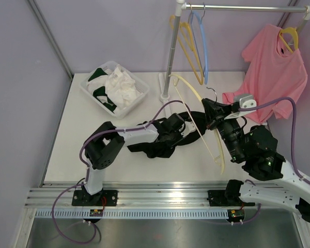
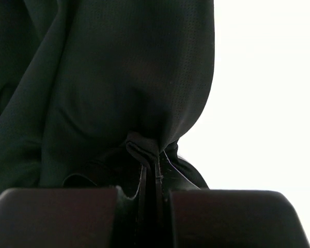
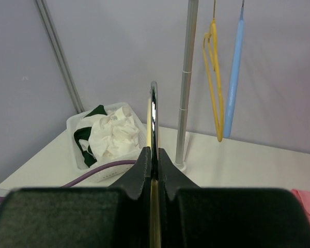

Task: Remove the t-shirt from the hanger
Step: Place the tshirt into the basket

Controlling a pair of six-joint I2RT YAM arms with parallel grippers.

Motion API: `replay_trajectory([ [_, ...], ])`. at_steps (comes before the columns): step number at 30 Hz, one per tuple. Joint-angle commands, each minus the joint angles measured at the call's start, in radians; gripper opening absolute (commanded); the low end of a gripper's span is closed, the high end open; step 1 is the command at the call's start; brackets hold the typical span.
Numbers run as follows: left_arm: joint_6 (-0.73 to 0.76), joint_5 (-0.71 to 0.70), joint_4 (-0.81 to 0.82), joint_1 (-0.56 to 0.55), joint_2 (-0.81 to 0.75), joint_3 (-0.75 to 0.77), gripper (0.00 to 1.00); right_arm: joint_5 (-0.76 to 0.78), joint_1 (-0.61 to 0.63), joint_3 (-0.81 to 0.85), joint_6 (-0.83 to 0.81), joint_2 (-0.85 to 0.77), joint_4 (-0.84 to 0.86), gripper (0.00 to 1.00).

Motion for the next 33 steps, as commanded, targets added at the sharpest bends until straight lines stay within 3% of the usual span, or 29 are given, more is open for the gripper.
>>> replay_trajectory([
  [1, 0.021, -0.034, -0.004, 0.016, -0.134, -0.002, 0.0, -0.008, 0.007, 0.004, 0.014, -0.023, 0.021, 0.0],
  [9, -0.016, 0.091, 0.019, 0.172, -0.357, -0.077, 0.0, -0.011, 0.007, -0.018, 0.011, -0.053, 0.032, 0.0],
  [18, -0.056, -0.071, 0.123, 0.298, -0.671, -0.18, 0.0, 0.001, 0.008, -0.02, -0.001, -0.057, 0.03, 0.0],
  [21, -0.059, -0.189, 0.168, 0.329, -0.786, -0.194, 0.0, -0.005, 0.007, -0.018, 0.0, -0.054, 0.03, 0.0],
  [25, -0.063, -0.245, 0.15, 0.387, -0.863, -0.116, 0.0, -0.008, 0.007, -0.02, 0.0, -0.053, 0.035, 0.0],
  [33, -0.036, -0.258, 0.051, 0.534, -0.857, 0.13, 0.0, -0.013, 0.008, -0.01, -0.008, -0.03, 0.038, 0.0],
])
